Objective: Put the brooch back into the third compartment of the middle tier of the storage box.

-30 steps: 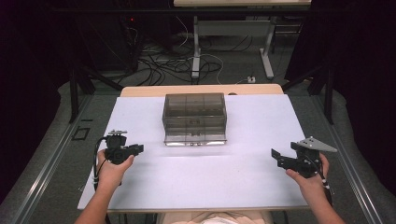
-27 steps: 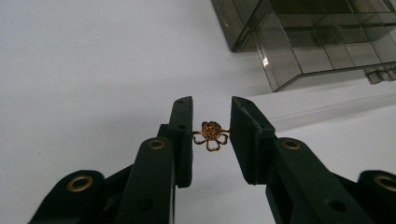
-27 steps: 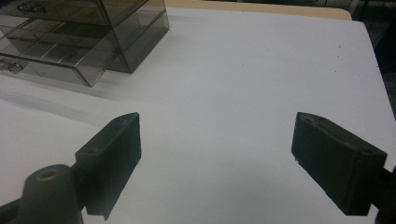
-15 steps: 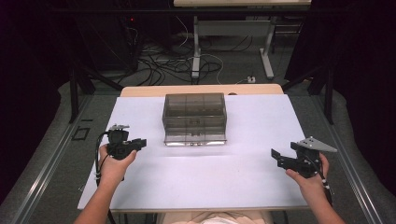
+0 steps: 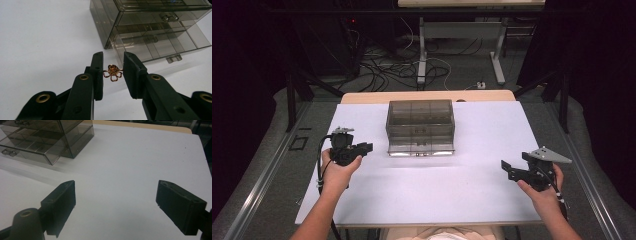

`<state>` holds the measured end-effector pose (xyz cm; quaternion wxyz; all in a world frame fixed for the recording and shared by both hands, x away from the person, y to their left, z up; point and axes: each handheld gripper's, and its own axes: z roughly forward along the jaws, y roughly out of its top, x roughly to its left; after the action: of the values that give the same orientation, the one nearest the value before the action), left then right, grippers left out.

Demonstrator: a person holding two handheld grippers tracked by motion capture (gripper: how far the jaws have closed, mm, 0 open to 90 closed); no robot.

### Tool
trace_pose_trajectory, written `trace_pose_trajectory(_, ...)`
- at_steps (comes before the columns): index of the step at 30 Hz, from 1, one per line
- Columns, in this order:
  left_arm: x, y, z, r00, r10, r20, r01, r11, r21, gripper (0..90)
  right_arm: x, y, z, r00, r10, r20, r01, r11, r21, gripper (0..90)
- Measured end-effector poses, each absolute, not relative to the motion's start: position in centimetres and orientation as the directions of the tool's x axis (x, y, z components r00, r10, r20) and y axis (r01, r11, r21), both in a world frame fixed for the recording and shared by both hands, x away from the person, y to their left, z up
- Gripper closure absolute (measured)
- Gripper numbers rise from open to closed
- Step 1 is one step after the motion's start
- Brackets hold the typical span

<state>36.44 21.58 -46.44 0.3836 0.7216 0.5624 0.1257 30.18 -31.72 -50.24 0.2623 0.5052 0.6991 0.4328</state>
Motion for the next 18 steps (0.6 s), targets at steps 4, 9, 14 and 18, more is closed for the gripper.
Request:
trace_pose_trajectory(4,36.6,21.2,-46.1,0.344,0.904,-0.253,0.712,-0.075,0.698,70.6,30.0,-31.5,-50.2,-0.375,0.925,0.060,0.478,0.137,0.868,16.0)
trace_pose_trajectory(9,36.8,20.6,-45.8,0.359,0.898,-0.253,0.711,-0.087,0.698,70.6,30.0,-31.4,-50.2,-0.376,0.924,0.068,0.485,0.134,0.864,15.8)
trace_pose_trajectory(14,36.9,19.9,-45.5,0.371,0.894,-0.251,0.702,-0.093,0.706,70.6,30.0,-31.6,-50.2,-0.373,0.926,0.065,0.486,0.134,0.864,15.4)
trace_pose_trajectory(18,37.1,19.2,-45.3,0.385,0.888,-0.251,0.695,-0.101,0.712,70.6,30.0,-31.7,-50.2,-0.371,0.927,0.062,0.481,0.134,0.867,15.5)
